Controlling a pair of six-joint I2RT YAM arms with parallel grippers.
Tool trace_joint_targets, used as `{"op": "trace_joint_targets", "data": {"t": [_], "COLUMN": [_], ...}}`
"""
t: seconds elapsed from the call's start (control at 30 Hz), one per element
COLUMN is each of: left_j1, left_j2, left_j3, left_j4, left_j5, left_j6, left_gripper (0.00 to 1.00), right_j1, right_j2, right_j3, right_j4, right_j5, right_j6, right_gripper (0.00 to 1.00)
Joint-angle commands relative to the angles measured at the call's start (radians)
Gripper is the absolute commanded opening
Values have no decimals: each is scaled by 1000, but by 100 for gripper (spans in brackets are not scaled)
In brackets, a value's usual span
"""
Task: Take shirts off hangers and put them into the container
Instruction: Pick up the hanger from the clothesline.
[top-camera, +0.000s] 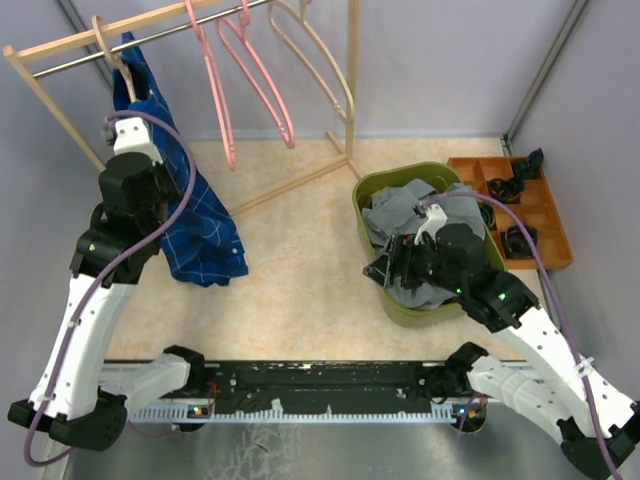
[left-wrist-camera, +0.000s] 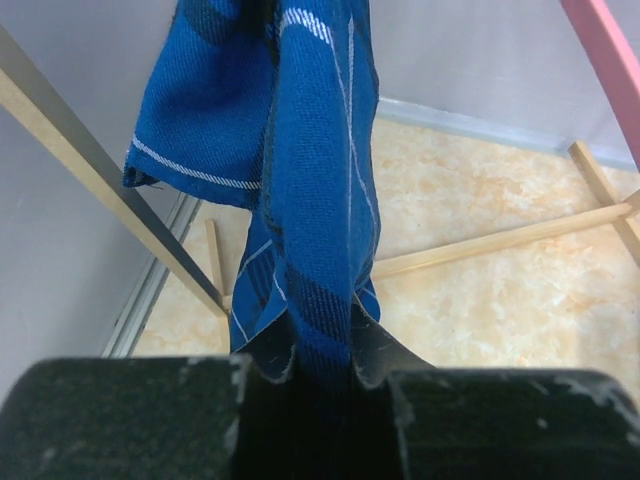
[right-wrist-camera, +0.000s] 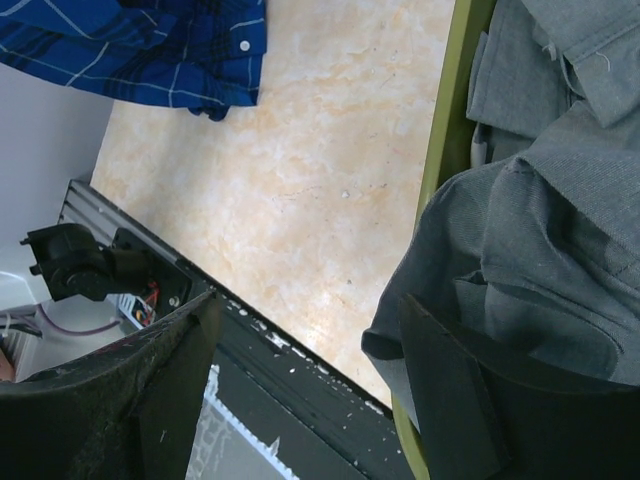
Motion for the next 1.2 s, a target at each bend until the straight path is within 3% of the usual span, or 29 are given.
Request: {"op": "trace_joint_targets", "data": {"t": [0.0,0.4,0.53,0.67,0.7,0.8,0.9,0.93,1.0,1.17], "left_j1": [7,7,8,7,7,8,7,7,7,8], "left_j2": [-42,-138,-151,-140,-137,-110,-77,-67,-54,-11], "left_j3": [-37,-107,-136,-129,-121,-68,9,31,65,162], "left_j4": [248,533,552,459,419,242,57,8,-78,-236], "left_j5": [1,12,56,55,49,47,48,52,72,69], "left_j6": [76,202,236,198,176,100,16,0,-19,-35], "left_gripper": [0,0,0,0,3,42,67,71,71,46], "right_j1": [9,9,9,9,9,9,9,10,10,9], "right_j2": [-9,-18,-12,-3,-1,3,4,6,8,8], "right_j3": [5,5,-2,1,2,6,6,7,6,1], "right_j4": [1,-10,-1,0,-1,-8,-10,-11,-13,-18], "right_j5": [3,4,1,-2,-3,0,2,1,0,0], "right_j6": [13,31,37,38,38,37,38,38,41,42], "right_gripper": [72,73,73,73,73,73,73,73,73,74]}}
